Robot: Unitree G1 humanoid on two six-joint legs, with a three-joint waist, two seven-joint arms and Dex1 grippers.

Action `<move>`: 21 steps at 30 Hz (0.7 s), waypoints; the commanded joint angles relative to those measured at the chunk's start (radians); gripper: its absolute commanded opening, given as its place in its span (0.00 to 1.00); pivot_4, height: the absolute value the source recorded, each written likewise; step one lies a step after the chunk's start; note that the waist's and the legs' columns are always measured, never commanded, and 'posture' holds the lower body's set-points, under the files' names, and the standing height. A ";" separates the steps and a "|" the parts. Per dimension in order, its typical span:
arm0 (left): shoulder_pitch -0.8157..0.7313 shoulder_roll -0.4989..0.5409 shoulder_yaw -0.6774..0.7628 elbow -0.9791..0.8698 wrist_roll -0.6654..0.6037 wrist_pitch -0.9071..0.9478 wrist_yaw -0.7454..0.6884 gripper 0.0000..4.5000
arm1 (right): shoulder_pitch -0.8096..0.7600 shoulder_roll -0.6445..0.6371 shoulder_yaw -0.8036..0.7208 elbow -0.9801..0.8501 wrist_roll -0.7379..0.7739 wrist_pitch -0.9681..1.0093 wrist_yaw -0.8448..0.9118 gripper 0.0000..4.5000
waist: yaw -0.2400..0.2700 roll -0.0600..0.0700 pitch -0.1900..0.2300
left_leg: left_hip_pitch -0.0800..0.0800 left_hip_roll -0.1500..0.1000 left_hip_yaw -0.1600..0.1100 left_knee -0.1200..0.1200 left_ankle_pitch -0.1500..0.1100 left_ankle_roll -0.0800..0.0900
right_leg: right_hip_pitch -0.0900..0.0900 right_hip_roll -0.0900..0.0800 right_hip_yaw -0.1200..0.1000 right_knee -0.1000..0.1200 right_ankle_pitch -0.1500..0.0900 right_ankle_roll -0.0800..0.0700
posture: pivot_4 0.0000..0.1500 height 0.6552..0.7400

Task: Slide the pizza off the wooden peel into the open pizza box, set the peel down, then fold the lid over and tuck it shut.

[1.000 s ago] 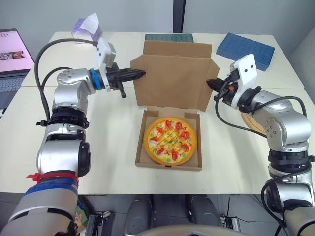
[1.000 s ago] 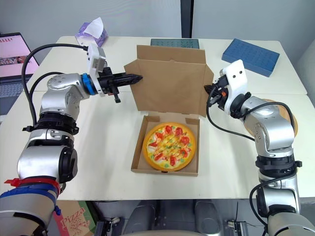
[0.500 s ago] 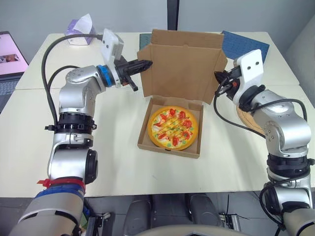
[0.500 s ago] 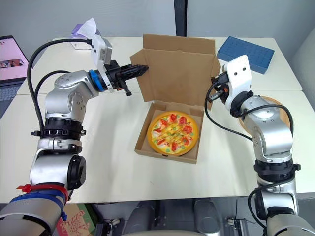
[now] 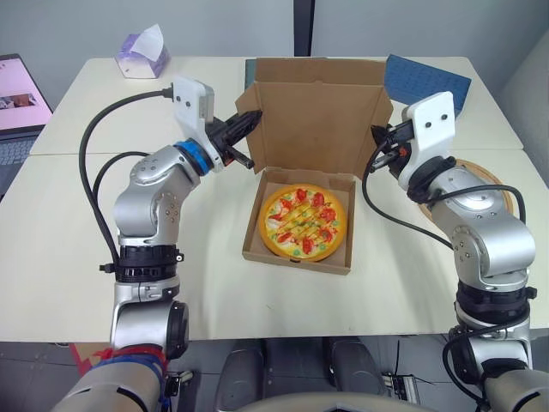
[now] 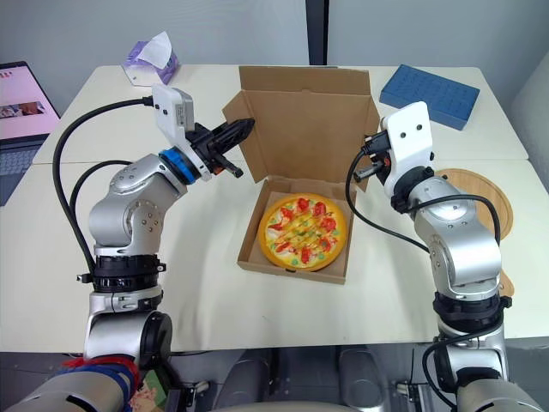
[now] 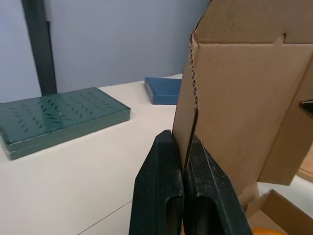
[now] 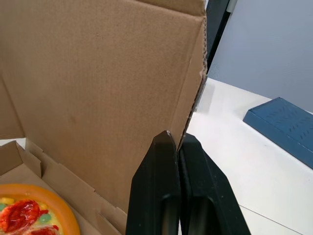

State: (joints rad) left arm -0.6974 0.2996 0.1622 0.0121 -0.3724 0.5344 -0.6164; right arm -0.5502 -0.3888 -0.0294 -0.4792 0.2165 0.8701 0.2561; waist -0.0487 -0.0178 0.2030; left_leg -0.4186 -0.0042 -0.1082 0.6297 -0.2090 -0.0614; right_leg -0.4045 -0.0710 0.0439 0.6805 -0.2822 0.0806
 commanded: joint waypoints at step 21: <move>0.120 -0.041 -0.018 -0.186 -0.069 -0.050 0.044 0.00 | 0.015 0.049 0.016 -0.101 0.017 0.045 0.002 0.00 | 0.014 0.000 0.000 | 0.001 0.000 0.001 0.000 0.001 -0.001 | 0.000 0.000 0.000 0.000 0.000 0.000 | 1.00 0.86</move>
State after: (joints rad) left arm -0.5539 0.2544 0.1527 -0.1575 -0.4043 0.5140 -0.5290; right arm -0.5280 -0.3475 -0.0345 -0.5405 0.2139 0.9360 0.2379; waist -0.0343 -0.0179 0.2028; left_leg -0.4181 -0.0042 -0.1074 0.6297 -0.2084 -0.0621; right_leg -0.4042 -0.0709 0.0441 0.6803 -0.2822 0.0805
